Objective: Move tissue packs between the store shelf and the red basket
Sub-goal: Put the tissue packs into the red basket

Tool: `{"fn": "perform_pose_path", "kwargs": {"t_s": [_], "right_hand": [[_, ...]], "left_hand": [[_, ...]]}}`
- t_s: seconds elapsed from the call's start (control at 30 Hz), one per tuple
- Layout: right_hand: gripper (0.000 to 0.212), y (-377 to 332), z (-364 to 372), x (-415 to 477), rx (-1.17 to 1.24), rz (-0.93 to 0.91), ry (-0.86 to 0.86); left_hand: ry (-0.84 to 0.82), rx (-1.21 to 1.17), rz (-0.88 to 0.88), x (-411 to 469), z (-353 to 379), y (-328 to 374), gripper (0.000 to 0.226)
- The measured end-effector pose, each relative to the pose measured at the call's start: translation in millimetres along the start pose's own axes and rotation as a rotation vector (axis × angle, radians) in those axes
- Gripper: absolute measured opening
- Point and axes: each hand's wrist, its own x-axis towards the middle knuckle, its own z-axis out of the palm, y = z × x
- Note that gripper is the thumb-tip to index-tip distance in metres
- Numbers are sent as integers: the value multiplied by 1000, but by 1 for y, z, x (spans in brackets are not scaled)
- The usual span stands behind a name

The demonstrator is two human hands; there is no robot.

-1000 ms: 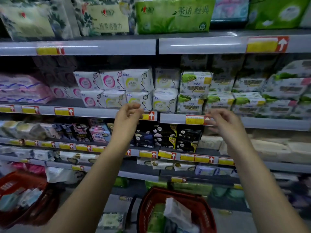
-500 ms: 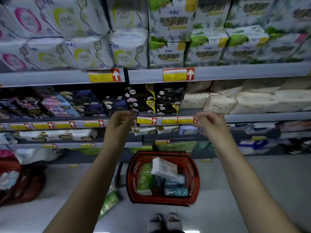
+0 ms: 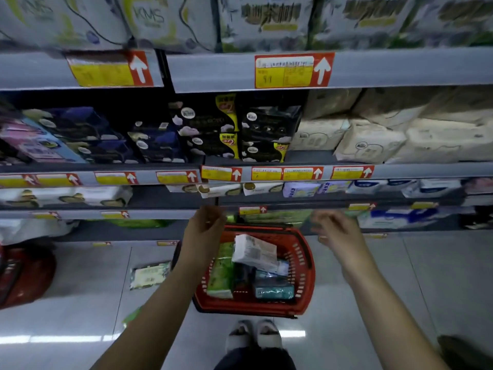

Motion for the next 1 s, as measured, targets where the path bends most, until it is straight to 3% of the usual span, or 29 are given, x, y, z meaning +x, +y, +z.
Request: {"fn": "perform_pose_path", "kwargs": {"t_s": [0.17, 0.43, 0.53, 0.73, 1.0], "right_hand": [[17, 45, 19, 34, -32, 74, -34], [20, 124, 52, 77, -94, 126, -47], [22, 150, 60, 85, -128, 130, -59], [11, 220, 76, 110, -230, 103, 0], [18, 299, 108, 136, -224, 51, 58]], "left_hand": [[-72, 48, -80, 18, 32, -40, 20], [-14, 40, -190, 55, 61, -103, 21], [-2, 34, -222, 69, 64, -130, 10], [45, 120, -209, 103, 84, -193, 14], [32, 160, -144, 138, 123, -274, 6]]}}
